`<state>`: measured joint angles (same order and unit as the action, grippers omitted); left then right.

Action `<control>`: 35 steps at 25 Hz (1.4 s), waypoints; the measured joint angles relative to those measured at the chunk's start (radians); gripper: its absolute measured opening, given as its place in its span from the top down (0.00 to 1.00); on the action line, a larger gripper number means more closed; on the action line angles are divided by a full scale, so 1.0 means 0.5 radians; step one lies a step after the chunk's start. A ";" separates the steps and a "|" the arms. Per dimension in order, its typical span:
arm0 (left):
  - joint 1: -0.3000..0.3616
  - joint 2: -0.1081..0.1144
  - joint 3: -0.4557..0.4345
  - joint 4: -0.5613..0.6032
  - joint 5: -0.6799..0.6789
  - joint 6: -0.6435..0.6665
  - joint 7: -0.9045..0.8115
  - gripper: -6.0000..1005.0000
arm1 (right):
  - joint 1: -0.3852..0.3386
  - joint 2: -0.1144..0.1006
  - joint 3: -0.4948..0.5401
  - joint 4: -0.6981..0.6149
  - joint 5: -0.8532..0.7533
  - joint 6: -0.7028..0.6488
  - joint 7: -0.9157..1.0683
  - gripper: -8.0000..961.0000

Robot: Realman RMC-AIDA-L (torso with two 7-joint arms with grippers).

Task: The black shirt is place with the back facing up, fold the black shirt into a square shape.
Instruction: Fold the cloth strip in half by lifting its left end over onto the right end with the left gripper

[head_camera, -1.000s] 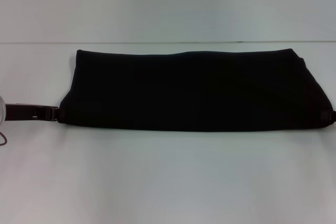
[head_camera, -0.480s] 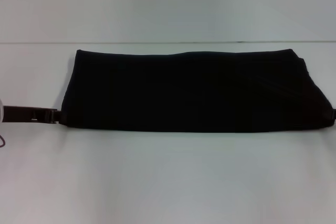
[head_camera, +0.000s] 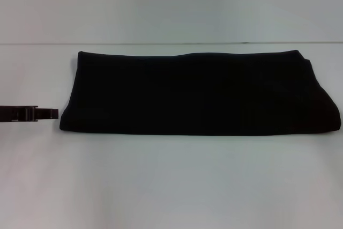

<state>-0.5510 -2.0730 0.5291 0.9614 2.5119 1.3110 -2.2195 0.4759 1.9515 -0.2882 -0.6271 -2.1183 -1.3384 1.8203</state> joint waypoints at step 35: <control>-0.109 0.082 -0.268 -0.321 -0.258 0.376 -0.508 0.11 | 0.198 0.081 -0.223 0.061 0.083 0.203 -0.259 0.03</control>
<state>-0.6056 -2.0318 0.3952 0.8008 2.3829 1.4990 -2.4734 0.5751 1.9919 -0.3998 -0.5966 -2.0766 -1.2370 1.6907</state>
